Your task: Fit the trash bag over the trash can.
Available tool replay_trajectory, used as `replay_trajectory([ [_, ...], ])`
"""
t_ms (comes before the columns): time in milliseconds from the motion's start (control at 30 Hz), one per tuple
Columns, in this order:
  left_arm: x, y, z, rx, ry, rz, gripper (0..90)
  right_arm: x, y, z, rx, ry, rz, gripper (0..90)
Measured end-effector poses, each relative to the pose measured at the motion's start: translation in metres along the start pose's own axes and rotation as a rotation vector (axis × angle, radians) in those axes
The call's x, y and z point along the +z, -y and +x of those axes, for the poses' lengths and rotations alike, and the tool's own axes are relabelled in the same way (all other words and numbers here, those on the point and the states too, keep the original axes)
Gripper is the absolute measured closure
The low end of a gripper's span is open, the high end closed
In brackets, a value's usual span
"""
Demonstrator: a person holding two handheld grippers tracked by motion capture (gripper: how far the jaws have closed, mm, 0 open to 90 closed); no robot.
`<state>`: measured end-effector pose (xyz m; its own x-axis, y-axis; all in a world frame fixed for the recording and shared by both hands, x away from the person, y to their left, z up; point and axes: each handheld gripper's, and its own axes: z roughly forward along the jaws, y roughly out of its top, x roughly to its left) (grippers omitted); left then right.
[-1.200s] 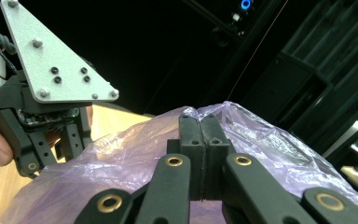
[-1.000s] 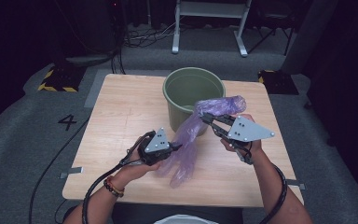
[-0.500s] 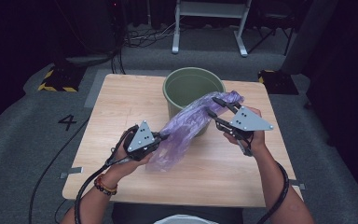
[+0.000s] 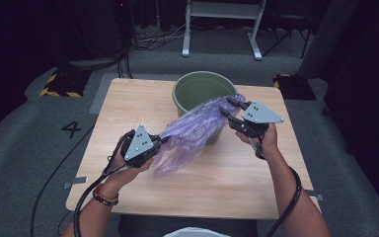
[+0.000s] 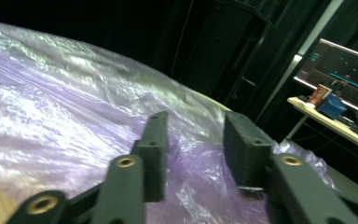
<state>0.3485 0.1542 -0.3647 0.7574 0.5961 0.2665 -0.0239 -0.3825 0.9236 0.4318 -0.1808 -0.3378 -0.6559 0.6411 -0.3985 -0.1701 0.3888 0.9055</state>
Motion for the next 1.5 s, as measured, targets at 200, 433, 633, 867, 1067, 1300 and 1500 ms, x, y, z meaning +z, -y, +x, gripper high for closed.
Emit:
replay_trajectory([
  [200,-0.006,-0.003,0.002,0.017,-0.040,-0.003,89.9,0.019,-0.012,0.002,-0.018,-0.021,0.004,64.5],
  [433,-0.010,0.009,0.011,0.007,-0.100,0.057,89.9,0.023,-0.015,0.000,0.025,-0.052,-0.019,39.5],
  [633,-0.009,0.019,0.013,0.019,-0.135,0.110,89.9,0.004,-0.020,-0.009,0.048,-0.084,-0.027,25.6],
  [867,-0.003,0.023,0.012,0.025,-0.136,0.135,89.9,-0.006,-0.013,-0.013,0.056,-0.149,0.084,23.4],
  [1067,-0.002,0.018,0.010,0.028,-0.118,0.114,89.9,0.001,-0.006,-0.020,0.086,-0.198,0.173,55.8],
  [1300,0.000,0.009,0.010,0.028,-0.108,0.087,89.9,0.010,-0.017,-0.020,0.039,-0.200,0.157,86.4],
  [1500,0.000,0.003,0.012,0.033,-0.120,0.074,89.8,0.019,-0.033,-0.023,0.045,-0.168,0.082,85.4],
])
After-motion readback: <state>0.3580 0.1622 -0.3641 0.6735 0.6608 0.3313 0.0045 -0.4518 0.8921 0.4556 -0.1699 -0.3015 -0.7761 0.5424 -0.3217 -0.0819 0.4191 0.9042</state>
